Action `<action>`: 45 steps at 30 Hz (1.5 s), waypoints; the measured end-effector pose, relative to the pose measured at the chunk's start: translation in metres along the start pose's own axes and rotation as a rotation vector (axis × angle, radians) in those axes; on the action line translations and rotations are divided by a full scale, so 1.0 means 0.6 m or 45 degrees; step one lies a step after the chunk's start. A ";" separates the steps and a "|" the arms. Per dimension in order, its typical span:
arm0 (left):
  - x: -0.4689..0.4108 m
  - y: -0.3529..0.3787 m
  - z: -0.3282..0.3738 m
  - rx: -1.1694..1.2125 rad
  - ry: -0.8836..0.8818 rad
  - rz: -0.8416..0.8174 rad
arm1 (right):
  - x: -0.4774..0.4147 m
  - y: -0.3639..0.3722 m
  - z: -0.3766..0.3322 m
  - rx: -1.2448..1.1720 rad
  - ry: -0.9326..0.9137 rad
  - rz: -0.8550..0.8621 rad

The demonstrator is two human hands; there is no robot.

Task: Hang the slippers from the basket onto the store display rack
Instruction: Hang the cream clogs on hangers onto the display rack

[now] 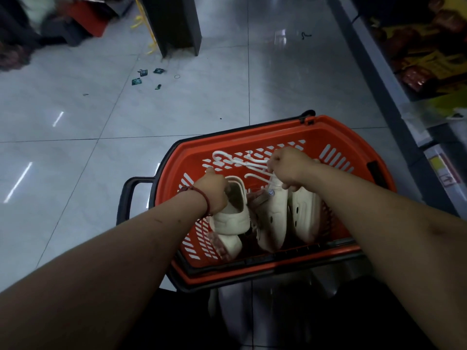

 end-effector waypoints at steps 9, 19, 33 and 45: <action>0.063 -0.062 -0.020 -0.077 -0.091 0.247 | 0.060 0.002 -0.056 -0.600 -0.124 0.201; 0.105 -0.087 0.003 -0.197 0.014 0.419 | 0.143 0.010 -0.038 -0.861 -0.004 0.048; 0.152 -0.112 0.028 -0.049 0.066 0.569 | 0.102 0.036 -0.074 -1.044 -0.005 0.521; 0.167 -0.132 0.046 0.125 0.232 0.709 | 0.073 0.005 -0.051 -1.488 -0.215 0.627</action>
Point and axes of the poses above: each hand's wrist, its own x-axis away from the middle knuckle, its own y-axis out of the palm, z = x × y, the point moved 1 cm from there along -x, towards the middle knuckle
